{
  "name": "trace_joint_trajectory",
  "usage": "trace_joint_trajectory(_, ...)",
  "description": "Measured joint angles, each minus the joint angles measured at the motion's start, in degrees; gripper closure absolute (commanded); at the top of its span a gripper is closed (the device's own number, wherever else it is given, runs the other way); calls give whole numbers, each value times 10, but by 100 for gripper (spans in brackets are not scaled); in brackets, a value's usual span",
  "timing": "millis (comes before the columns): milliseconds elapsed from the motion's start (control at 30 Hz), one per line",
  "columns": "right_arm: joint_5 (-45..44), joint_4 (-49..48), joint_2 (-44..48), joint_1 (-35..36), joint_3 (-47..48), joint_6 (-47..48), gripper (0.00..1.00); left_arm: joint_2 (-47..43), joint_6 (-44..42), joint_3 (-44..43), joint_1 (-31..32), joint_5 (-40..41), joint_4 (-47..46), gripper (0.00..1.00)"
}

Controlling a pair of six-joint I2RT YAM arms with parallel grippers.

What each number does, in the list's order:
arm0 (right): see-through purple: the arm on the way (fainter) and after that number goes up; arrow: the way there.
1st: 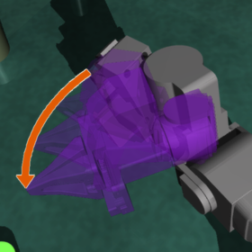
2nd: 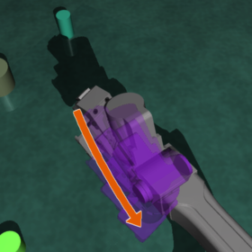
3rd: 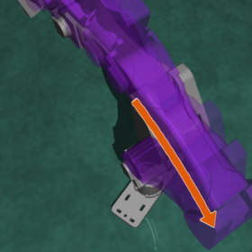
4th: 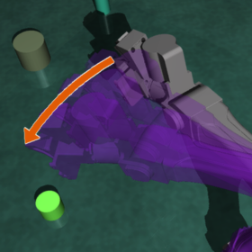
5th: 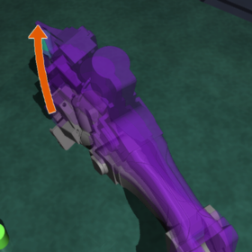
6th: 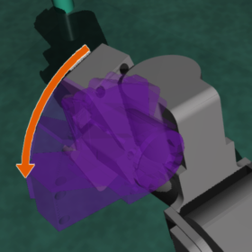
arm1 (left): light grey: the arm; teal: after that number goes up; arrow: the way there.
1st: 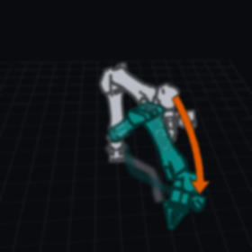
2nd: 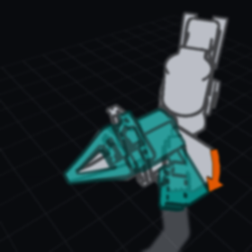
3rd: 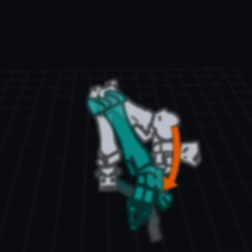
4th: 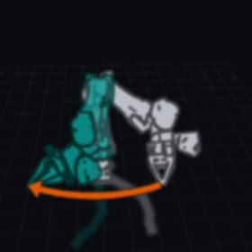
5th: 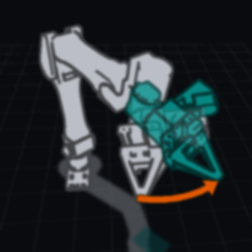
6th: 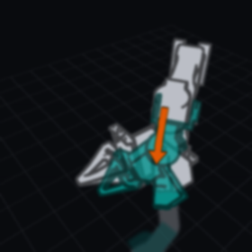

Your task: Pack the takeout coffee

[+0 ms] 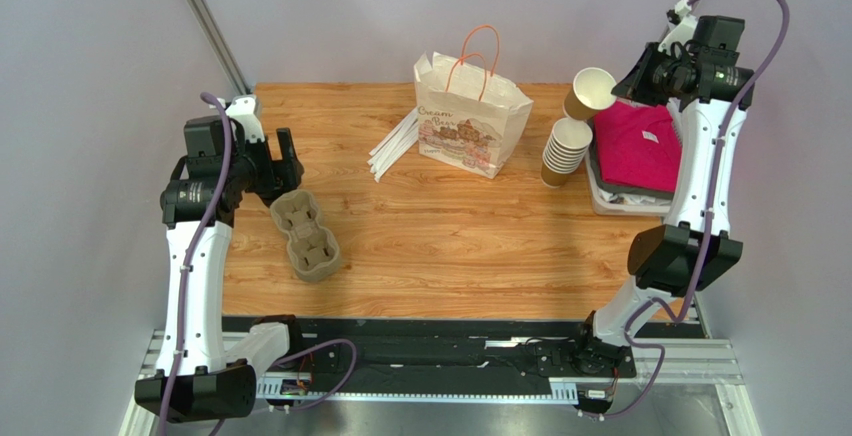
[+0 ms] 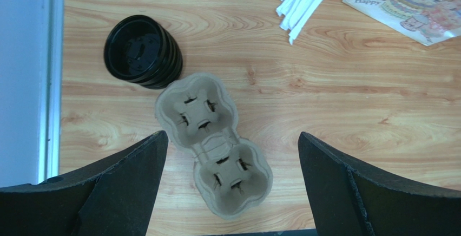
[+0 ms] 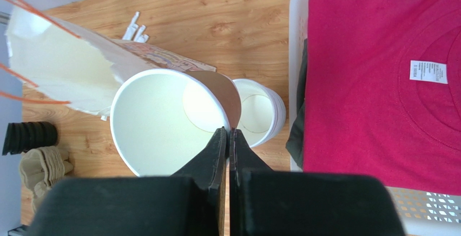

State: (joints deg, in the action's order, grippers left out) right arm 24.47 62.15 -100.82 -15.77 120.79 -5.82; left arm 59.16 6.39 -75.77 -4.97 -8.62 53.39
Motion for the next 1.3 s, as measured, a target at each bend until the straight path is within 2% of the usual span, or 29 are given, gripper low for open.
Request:
trace_joint_trajectory(167,40,13,56,0,-7,10,100,7,14,0,0,-43,-16,1)
trace_joint_trajectory(333,65,11,154,38,-131,29,100,19,16,-15,0,-59,-18,1)
trace_joint_trajectory(433,71,5,199,96,-225,39,100,47,0,-46,-5,-65,0,1)
trace_joint_trajectory(567,64,-20,231,195,-348,52,100,76,-31,-61,-48,-119,31,1)
trace_joint_trajectory(667,47,-62,242,286,-445,59,100,88,-44,-61,-82,-146,52,1)
trace_joint_trajectory(800,18,-125,245,389,-523,64,100,98,-68,-61,-117,-165,71,1)
trace_joint_trajectory(900,4,-176,245,439,-554,66,100,111,-78,-61,-141,-178,83,1)
trace_joint_trajectory(1000,-13,-220,234,460,-561,66,100,121,-82,-55,-156,-184,87,1)
trace_joint_trajectory(1300,-65,-291,125,500,-546,64,100,122,-102,-44,-160,-172,96,1)
